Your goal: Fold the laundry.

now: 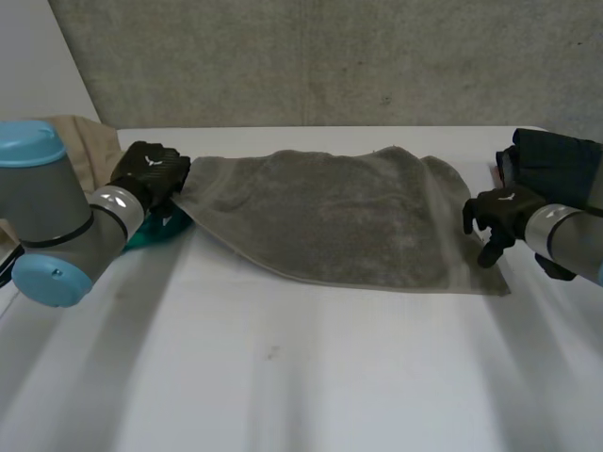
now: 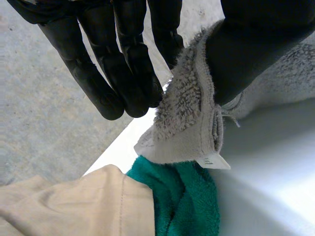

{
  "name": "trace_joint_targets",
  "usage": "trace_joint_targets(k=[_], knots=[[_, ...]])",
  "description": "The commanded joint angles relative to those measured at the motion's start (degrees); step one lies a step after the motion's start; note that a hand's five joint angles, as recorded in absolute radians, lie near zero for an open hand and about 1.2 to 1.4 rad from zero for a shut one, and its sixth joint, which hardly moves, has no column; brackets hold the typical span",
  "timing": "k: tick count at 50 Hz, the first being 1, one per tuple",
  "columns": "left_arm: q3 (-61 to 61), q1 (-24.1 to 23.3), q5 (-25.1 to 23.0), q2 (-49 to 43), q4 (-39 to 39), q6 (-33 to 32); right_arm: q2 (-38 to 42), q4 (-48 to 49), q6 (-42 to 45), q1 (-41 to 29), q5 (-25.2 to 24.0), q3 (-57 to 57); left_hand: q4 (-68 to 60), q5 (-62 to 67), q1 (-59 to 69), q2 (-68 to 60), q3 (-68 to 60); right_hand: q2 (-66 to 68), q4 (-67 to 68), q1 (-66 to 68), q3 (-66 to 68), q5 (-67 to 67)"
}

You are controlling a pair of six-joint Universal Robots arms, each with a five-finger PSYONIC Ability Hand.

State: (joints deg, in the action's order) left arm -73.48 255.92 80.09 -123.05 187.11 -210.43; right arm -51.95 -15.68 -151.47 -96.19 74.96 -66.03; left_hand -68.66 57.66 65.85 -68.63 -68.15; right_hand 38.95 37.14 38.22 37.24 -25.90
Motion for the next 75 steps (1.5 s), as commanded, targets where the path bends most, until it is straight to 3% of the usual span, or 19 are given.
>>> trace_joint_targets(k=[1, 10, 22, 35, 68, 71, 73, 75], knots=[[-2.4, 0.4, 0.1, 3.1, 0.1, 1.0, -6.8, 0.9, -0.9, 2.0, -1.5, -8.8, -11.3, 12.3, 14.2, -11.4, -11.9, 1.3, 3.1, 2.1, 3.0, -4.4], [-4.7, 0.9, -0.8, 5.5, 1.2, 2.7, -8.2, 4.0, 7.7, 5.9, -7.5, -19.2, -11.3, 12.3, 14.2, -11.4, -11.9, 0.2, 2.0, 0.9, 1.9, -3.2], [-4.2, 1.1, -1.1, 6.5, 1.2, 3.6, -3.2, 20.8, 5.3, 6.2, -9.5, -21.8, -11.3, 12.3, 14.2, -11.4, -11.9, 1.3, 3.1, 2.1, 3.0, -4.4], [-4.0, 1.1, -1.1, 6.8, 1.2, 4.1, 1.0, 20.8, 5.5, 4.6, -10.1, -16.6, -11.3, 12.3, 14.2, -11.4, -11.9, 8.7, 10.5, 9.5, 10.4, -11.8], [-2.4, 1.5, -1.1, 5.5, 1.3, 3.9, 10.3, 19.9, 6.0, 0.6, -6.1, -0.3, -11.3, 12.3, 14.2, -11.4, -11.9, 15.0, 16.8, 15.7, 16.7, -18.0], [-2.1, 1.5, -0.9, 5.3, 1.2, 3.9, 10.8, 19.4, 6.0, 0.6, -5.7, 0.4, -11.3, 12.3, 14.2, -11.4, -11.9, 22.2, 24.0, 22.9, 23.9, -25.2], [-2.0, 1.5, -0.9, 5.1, 1.0, 3.8, 10.5, 18.7, 5.6, 0.6, -5.5, 0.8, -11.3, 12.3, 14.2, -11.4, -11.9, 41.0, 42.8, 41.7, 42.7, -44.0], [-2.2, 1.5, -0.9, 5.3, 0.9, 3.7, 9.9, 17.6, 5.1, 0.6, -5.5, 0.8, -11.3, 12.3, 14.2, -11.4, -11.9, 41.1, 42.9, 41.8, 42.8, -44.1]])
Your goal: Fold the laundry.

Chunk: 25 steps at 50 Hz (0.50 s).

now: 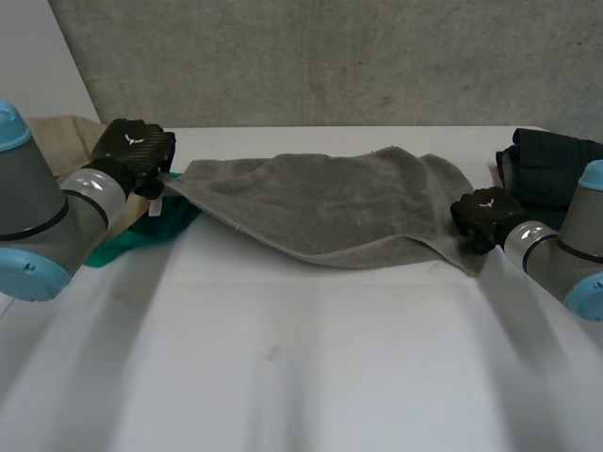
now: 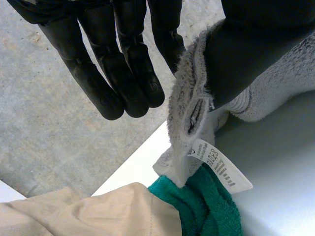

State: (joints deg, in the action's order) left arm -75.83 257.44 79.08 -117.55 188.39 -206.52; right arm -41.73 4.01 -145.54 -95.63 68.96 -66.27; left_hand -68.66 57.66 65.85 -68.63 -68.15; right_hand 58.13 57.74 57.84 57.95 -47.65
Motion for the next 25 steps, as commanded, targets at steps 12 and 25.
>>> trace_joint_targets(k=[12, 25], knots=[[-9.2, 1.4, -0.2, 7.7, -12.8, -7.7, -11.5, -30.6, 1.6, 5.2, -3.4, -1.5, -11.3, 12.3, 14.2, -11.4, -11.9, 21.9, 22.3, 22.2, 22.0, -22.3], [-24.5, 7.8, -1.6, 14.5, -35.9, -30.3, -14.7, -63.0, 37.1, 12.2, -0.8, -5.3, -11.3, 12.3, 14.2, -11.4, -11.9, 21.9, 22.3, 22.2, 22.0, -22.3]])
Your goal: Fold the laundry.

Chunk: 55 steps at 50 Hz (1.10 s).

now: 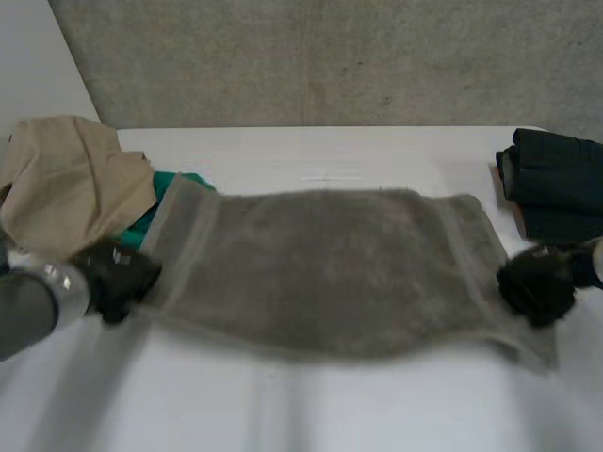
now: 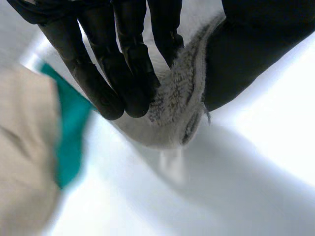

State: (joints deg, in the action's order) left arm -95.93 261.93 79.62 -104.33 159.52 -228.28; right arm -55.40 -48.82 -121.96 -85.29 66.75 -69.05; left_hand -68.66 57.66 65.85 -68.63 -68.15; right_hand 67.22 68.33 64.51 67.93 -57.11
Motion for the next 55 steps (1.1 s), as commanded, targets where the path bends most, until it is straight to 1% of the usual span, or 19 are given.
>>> trace_joint_targets(k=[1, 3, 7, 11, 15, 22, 26, 31, 35, 36, 37, 38, 39, 40, 41, 44, 48, 51, 55], knots=[[-4.0, 3.1, -2.7, 1.2, -6.8, -8.3, -1.3, -9.5, 13.2, 1.8, 1.4, -2.5, -11.3, 12.3, 14.2, -11.4, -11.9, 12.8, 11.7, 15.5, 12.1, -12.9], [-2.6, 2.6, -3.3, 1.2, -6.0, -7.1, -1.3, -7.5, 12.1, 1.5, 1.2, -2.3, -11.3, 12.3, 14.2, -11.4, -11.9, 12.8, 11.7, 15.5, 12.1, -12.9], [2.9, 0.7, -3.0, -0.9, -2.8, -1.2, -0.2, 1.2, 6.6, -0.7, 0.7, 0.0, -11.3, 12.3, 14.2, -11.4, -11.9, 12.8, 11.7, 15.5, 12.1, -12.9], [11.5, -1.0, 0.3, -6.4, 2.2, 5.7, 1.4, 8.3, 1.7, -2.8, 0.4, 2.9, -11.3, 12.3, 14.2, -11.4, -11.9, 12.8, 11.7, 15.5, 12.1, -12.9], [19.1, -2.7, 3.2, -11.6, 5.3, 8.8, 4.1, 14.2, -2.9, -4.7, 0.5, 6.6, -11.3, 12.3, 14.2, -11.4, -11.9, 12.8, 11.7, 15.5, 12.1, -12.9], [32.1, -5.0, 6.5, -21.6, 7.8, 10.9, 8.6, 21.7, -8.8, -7.6, 1.5, 13.3, -11.3, 12.3, 14.2, -11.4, -11.9, 12.8, 11.7, 15.5, 12.1, -12.9], [41.9, -6.3, 8.5, -29.1, 8.0, 11.1, 12.9, 25.5, -10.6, -9.4, 4.5, 18.5, -11.3, 12.3, 14.2, -11.4, -11.9, 12.8, 11.7, 15.5, 12.1, -12.9], [52.2, -7.9, 9.5, -36.7, 7.6, 11.1, 18.4, 27.0, -10.6, -10.8, 7.6, 26.0, -11.3, 12.3, 14.2, -11.4, -11.9, 12.8, 11.7, 15.5, 12.1, -12.9], [57.5, -8.7, 9.8, -40.7, 7.6, 10.8, 22.4, 27.0, -10.5, -11.6, 9.4, 31.5, -11.3, 12.3, 14.2, -11.4, -11.9, 12.8, 11.7, 15.5, 12.1, -12.9], [58.5, -8.9, 9.8, -41.3, 7.6, 10.8, 23.1, 27.0, -10.4, -11.7, 9.8, 32.5, -9.5, 10.5, 12.3, -9.6, -10.0, 12.8, 11.7, 15.5, 12.1, -12.9], [59.4, -9.0, 9.9, -41.9, 7.6, 10.8, 23.7, 27.0, -10.3, -11.9, 10.2, 33.4, -4.0, 5.0, 6.8, -4.0, -4.5, 12.8, 11.7, 15.5, 12.1, -12.9], [60.1, -9.0, 9.9, -42.4, 7.5, 10.8, 24.3, 27.1, -10.2, -12.1, 10.7, 34.1, 6.5, -5.5, -3.7, 6.5, 6.0, 8.1, 7.0, 10.8, 7.4, -8.2], [61.2, -9.2, 10.0, -43.1, 7.4, 11.0, 25.0, 27.3, -10.3, -12.6, 12.2, 35.2, 36.3, -35.3, -33.5, 36.3, 35.8, -37.4, -38.5, -34.7, -38.1, 37.3], [61.5, -9.4, 10.2, -43.4, 7.4, 11.1, 25.2, 27.5, -10.4, -12.9, 13.1, 35.6, 53.6, -52.6, -50.8, 53.5, 53.1, -57.2, -58.3, -54.5, -57.9, 57.1], [61.9, -9.6, 10.5, -43.5, 7.4, 11.2, 25.3, 27.8, -10.5, -13.1, 14.1, 35.9, 58.7, -57.7, -55.8, 58.6, 58.1, -57.2, -58.3, -54.5, -57.9, 57.1], [62.2, -10.3, 11.4, -42.3, 7.3, 11.6, 23.2, 29.0, -12.2, -13.5, 17.1, 36.5, 58.7, -57.7, -55.8, 58.6, 58.1, -57.2, -58.3, -54.5, -57.9, 57.1], [60.2, -10.2, 12.7, -38.4, 7.1, 13.6, 17.1, 28.2, -18.1, -13.5, 16.2, 33.6, 58.7, -57.7, -55.8, 58.6, 58.1, -57.2, -58.3, -54.5, -57.9, 57.1], [56.3, -9.8, 12.9, -34.9, 7.4, 16.2, 11.3, 25.8, -23.3, -13.1, 12.5, 28.6, 58.7, -57.7, -55.8, 58.6, 58.1, -57.2, -58.3, -54.5, -57.9, 57.1], [51.2, -9.2, 12.1, -31.2, 9.0, 18.4, 7.5, 24.7, -25.5, -13.3, 6.1, 22.5, 58.7, -57.7, -55.8, 58.6, 58.1, -57.2, -58.3, -54.5, -57.9, 57.1]])
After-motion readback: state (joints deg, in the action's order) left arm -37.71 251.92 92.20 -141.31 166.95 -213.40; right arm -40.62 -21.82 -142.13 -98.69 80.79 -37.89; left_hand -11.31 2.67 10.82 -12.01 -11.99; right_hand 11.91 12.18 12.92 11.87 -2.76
